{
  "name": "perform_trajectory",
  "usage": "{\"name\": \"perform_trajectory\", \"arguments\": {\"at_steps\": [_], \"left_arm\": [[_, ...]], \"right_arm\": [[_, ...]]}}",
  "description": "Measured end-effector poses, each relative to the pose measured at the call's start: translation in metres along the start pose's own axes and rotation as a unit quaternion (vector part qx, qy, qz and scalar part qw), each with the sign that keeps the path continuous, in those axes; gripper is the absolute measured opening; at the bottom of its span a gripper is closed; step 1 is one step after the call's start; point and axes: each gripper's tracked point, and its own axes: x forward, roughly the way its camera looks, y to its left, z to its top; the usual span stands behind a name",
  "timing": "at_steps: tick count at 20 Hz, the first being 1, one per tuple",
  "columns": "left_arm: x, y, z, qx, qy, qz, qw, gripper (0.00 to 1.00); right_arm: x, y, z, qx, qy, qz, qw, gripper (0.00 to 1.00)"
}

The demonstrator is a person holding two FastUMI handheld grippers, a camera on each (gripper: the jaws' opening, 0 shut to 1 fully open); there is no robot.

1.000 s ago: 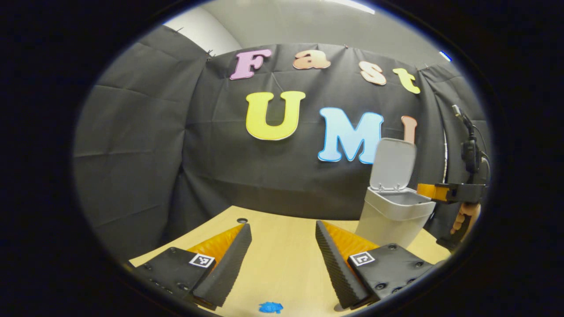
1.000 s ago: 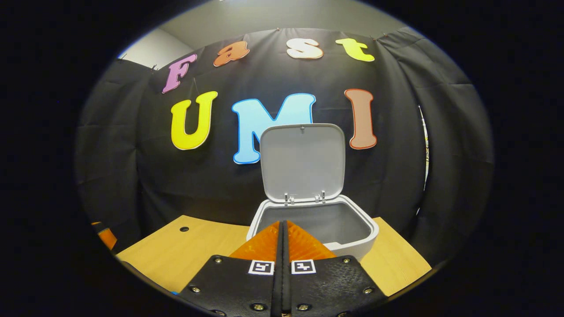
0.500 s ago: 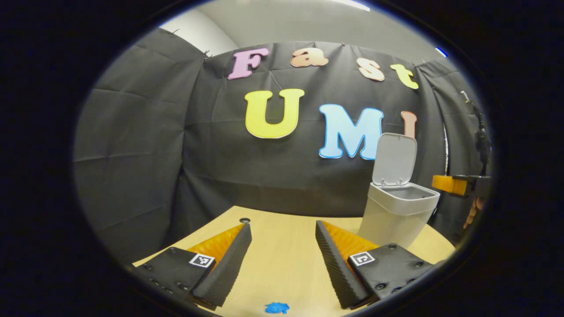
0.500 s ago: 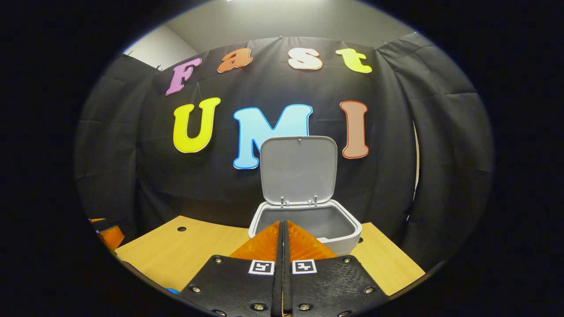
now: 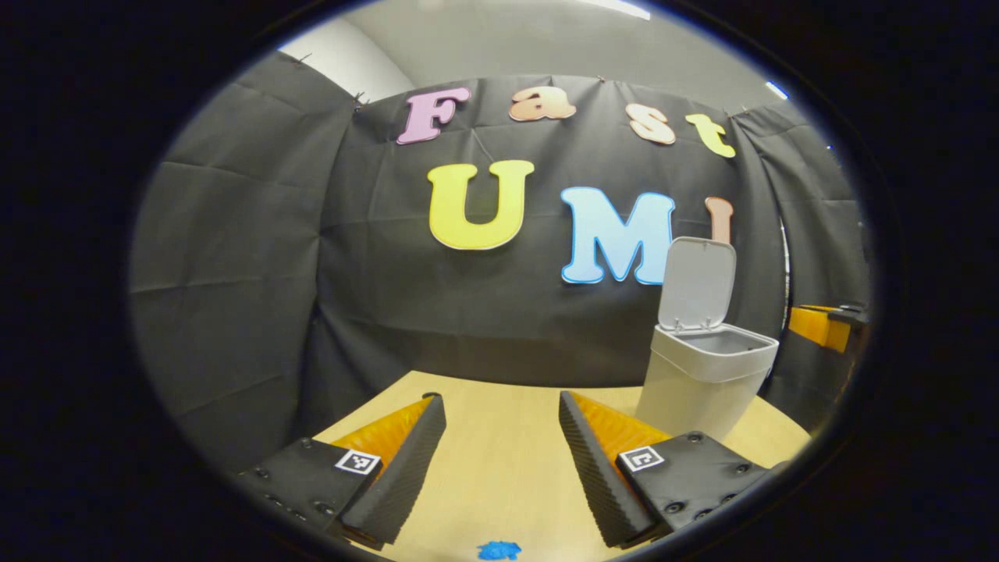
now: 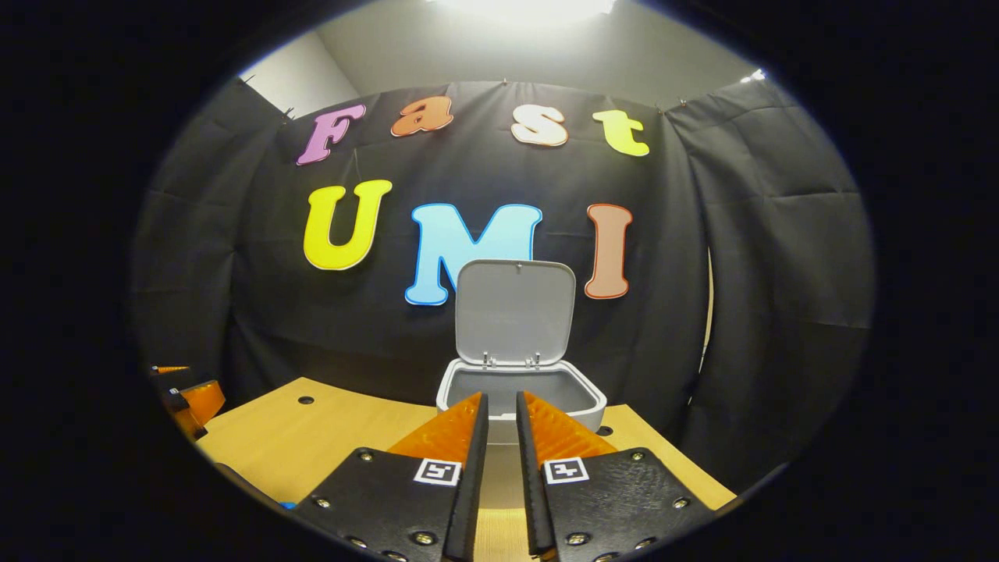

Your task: Press the lid of the desktop garbage bin to open it, pick up the crumpled paper on the desktop and throw it into the bin, then pick up the pop can on the desktop and drop it into the bin, and finally close the garbage bin lid.

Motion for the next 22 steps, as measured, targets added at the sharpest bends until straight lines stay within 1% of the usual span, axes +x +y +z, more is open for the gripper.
{"name": "perform_trajectory", "arguments": {"at_steps": [1,3,4,5,10,11,12,14,15,17,18,19,20,22], "left_arm": [[0.001,0.0,-0.004,0.003,0.003,-0.003,1.0,0.96],[-0.001,0.001,-0.007,0.008,0.003,-0.011,1.0,0.96],[-0.003,0.0,-0.009,0.009,0.002,-0.016,1.0,0.96],[-0.004,0.0,-0.011,0.008,0.0,-0.02,1.0,0.96],[-0.008,0.008,-0.022,0.004,0.01,-0.029,1.0,0.96],[-0.007,0.007,-0.025,0.0,0.013,-0.033,0.999,0.96],[-0.009,0.007,-0.03,-0.004,0.019,-0.037,0.999,0.95],[-0.009,0.01,-0.049,-0.005,0.038,-0.042,0.998,0.95],[-0.011,0.012,-0.059,0.002,0.046,-0.042,0.998,0.96],[-0.014,0.015,-0.083,0.024,0.063,-0.045,0.997,0.96],[-0.015,0.014,-0.095,0.032,0.073,-0.05,0.996,0.96],[-0.017,0.013,-0.108,0.036,0.084,-0.058,0.994,0.96],[-0.019,0.013,-0.121,0.041,0.095,-0.066,0.992,0.96],[-0.021,0.01,-0.144,0.047,0.121,-0.084,0.988,0.96]], "right_arm": [[-0.004,0.003,-0.002,-0.001,0.0,0.003,1.0,0.27],[-0.013,0.004,-0.005,0.0,0.001,0.003,1.0,0.34],[-0.016,0.004,-0.007,0.0,0.002,0.001,1.0,0.41],[-0.02,0.005,-0.009,0.002,0.002,0.0,1.0,0.41],[-0.03,0.009,-0.012,0.009,0.006,-0.002,1.0,0.58],[-0.03,0.009,-0.013,0.011,0.005,-0.003,1.0,0.59],[-0.031,0.011,-0.012,0.013,0.004,-0.003,1.0,0.64],[-0.032,0.014,-0.012,0.016,0.001,-0.004,1.0,0.76],[-0.033,0.015,-0.013,0.016,0.001,-0.006,1.0,0.76],[-0.034,0.019,-0.019,0.01,0.009,-0.01,1.0,0.87],[-0.035,0.022,-0.022,0.007,0.014,-0.011,1.0,0.89],[-0.036,0.025,-0.024,0.005,0.018,-0.01,1.0,0.9],[-0.038,0.027,-0.025,0.004,0.021,-0.012,1.0,0.96],[-0.039,0.031,-0.028,0.001,0.029,-0.016,0.999,0.96]]}}
